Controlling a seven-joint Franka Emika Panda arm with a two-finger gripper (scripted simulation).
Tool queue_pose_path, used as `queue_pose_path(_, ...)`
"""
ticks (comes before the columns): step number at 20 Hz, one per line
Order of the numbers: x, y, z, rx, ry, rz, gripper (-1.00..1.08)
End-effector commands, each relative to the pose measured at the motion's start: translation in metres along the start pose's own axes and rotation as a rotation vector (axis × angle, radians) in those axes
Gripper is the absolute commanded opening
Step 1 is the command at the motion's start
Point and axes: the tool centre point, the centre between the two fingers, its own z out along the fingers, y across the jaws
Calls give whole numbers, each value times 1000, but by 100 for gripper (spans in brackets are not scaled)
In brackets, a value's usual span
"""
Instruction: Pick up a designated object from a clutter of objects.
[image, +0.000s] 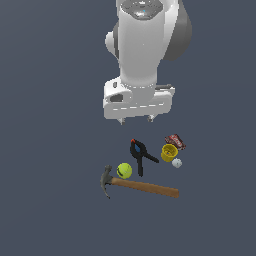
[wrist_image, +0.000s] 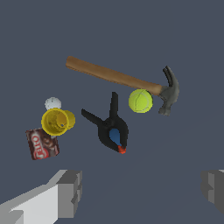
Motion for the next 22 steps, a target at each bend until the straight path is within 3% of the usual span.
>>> queue_pose_path(1,4,-2,17,-5,-1,-45,100)
queue_pose_path(13,17,-18,131,-23,1,-366,100)
queue_pose_path(22,15,-28,177,-23,3,-498,100)
